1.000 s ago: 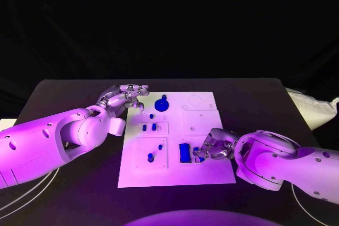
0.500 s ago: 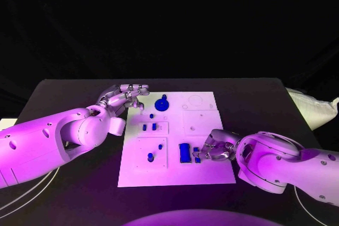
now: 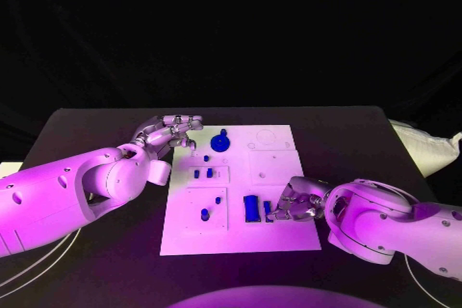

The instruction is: Assemble the parts on the task board

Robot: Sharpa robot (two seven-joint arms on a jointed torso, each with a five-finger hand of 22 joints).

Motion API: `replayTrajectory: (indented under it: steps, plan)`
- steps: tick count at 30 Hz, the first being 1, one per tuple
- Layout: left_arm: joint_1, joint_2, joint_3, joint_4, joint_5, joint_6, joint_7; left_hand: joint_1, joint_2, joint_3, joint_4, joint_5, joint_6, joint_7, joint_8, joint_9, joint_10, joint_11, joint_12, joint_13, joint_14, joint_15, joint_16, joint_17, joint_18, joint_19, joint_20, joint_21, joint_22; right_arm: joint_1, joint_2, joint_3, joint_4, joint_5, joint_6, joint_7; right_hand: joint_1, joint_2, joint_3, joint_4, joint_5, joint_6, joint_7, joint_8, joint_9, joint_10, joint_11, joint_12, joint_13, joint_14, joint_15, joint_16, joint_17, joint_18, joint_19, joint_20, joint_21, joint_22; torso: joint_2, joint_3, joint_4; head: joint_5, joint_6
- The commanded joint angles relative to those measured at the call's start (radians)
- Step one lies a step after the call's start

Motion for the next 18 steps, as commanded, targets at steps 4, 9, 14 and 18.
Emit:
replayTrajectory:
  steps: [4, 9, 14, 18]
  plan:
    - [0.000, 0.003, 0.001, 0.000, -0.003, 0.019, 0.004, 0.008, 0.000, -0.003, -0.003, 0.006, -0.007, -0.001, 0.005, 0.000, -0.007, 0.003, 0.005, -0.001, -0.009, -0.001, 0.005, -0.001, 0.019, 0.008, 0.001, -0.004, -0.001, -0.001, 0.004, 0.000, -0.008, -0.033, 0.051, 0.015, 0.042, 0.006, -0.008, -0.030, -0.067, 0.001, 0.003, 0.002, 0.002, 0.014, -0.004, -0.005, 0.102, 0.094, -0.003, 0.003, 0.201, -0.011, 0.034, -0.007, 0.005, 0.071, 0.000, -0.0004, 0.0007, -0.001, -0.001]
    - [0.000, 0.003, 0.001, 0.000, -0.003, 0.019, 0.003, 0.008, 0.000, -0.003, -0.003, 0.006, -0.007, -0.001, 0.005, 0.000, -0.007, 0.003, 0.005, -0.001, -0.009, -0.001, 0.005, -0.001, 0.019, 0.008, 0.001, -0.004, -0.001, -0.001, 0.010, 0.000, -0.022, -0.039, 0.059, 0.015, 0.062, 0.012, -0.008, -0.044, -0.079, 0.001, 0.002, 0.002, 0.003, 0.014, -0.005, -0.006, 0.102, 0.094, -0.003, 0.003, 0.202, -0.011, 0.034, -0.007, 0.005, 0.072, 0.000, -0.0004, 0.0007, 0.000, -0.002]
    - [0.000, 0.003, 0.001, 0.000, -0.003, 0.019, 0.004, 0.008, 0.000, -0.003, -0.003, 0.006, -0.007, -0.001, 0.005, 0.000, -0.007, 0.003, 0.005, -0.001, -0.009, -0.001, 0.005, -0.001, 0.019, 0.008, 0.001, -0.004, -0.001, -0.002, 0.028, 0.000, -0.042, -0.041, 0.054, 0.017, 0.061, 0.022, -0.009, -0.042, -0.082, 0.001, 0.003, 0.002, 0.003, 0.014, -0.004, -0.005, 0.104, 0.094, -0.003, 0.003, 0.202, -0.011, 0.035, -0.007, 0.005, 0.073, 0.000, -0.0002, 0.0012, 0.000, -0.001]
    - [0.000, 0.004, 0.001, -0.001, -0.003, 0.019, 0.004, 0.009, 0.001, -0.003, -0.003, 0.006, -0.008, -0.001, 0.005, 0.000, -0.008, 0.004, 0.006, -0.001, -0.010, -0.001, 0.004, -0.004, 0.019, 0.008, 0.001, -0.004, -0.002, -0.003, 0.037, 0.000, -0.050, -0.041, 0.042, 0.022, 0.048, 0.032, -0.017, -0.032, -0.074, 0.001, 0.004, 0.002, 0.002, 0.015, -0.003, -0.005, 0.104, 0.094, -0.002, 0.003, 0.202, -0.011, 0.035, -0.007, 0.005, 0.073, 0.000, 0.0000, 0.0023, 0.001, -0.001]
